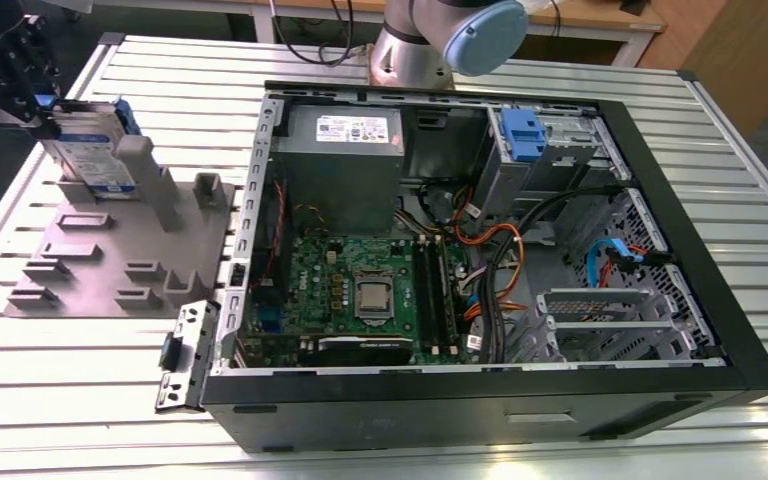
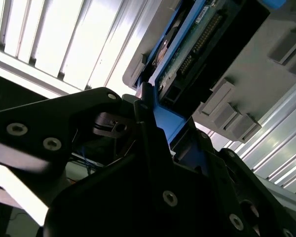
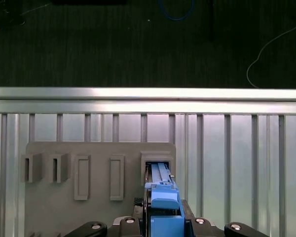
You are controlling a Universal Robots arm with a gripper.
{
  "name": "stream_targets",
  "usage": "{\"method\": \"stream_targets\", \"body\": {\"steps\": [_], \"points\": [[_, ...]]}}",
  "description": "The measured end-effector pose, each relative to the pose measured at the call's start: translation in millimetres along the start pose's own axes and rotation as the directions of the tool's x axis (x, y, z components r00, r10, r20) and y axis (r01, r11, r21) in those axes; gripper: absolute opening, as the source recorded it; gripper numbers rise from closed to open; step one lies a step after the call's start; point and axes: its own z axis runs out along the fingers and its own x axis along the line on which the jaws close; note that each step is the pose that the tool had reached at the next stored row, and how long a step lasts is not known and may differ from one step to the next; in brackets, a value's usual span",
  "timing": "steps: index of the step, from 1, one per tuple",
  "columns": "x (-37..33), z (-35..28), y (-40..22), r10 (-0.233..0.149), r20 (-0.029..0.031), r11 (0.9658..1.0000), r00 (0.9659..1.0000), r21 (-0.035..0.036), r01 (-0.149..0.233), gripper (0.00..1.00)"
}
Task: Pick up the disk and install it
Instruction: 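Pick up the disk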
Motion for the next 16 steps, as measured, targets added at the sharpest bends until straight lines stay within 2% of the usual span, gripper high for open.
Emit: {"method": "stream_targets", "body": {"steps": [2, 6, 16], "points": [[0.0, 0.0, 0.0, -0.001, 0.0000, 1.0000, 1.0000, -0.0001, 0.001, 0.37], [0.0, 0.0, 0.0, 0.026, -0.0001, 0.9997, 0.9997, 0.0005, -0.026, 0.37], [0.0, 0.1, 0.0, 0.033, -0.0001, 0.9995, 0.9995, 0.0008, -0.033, 0.37]]}}
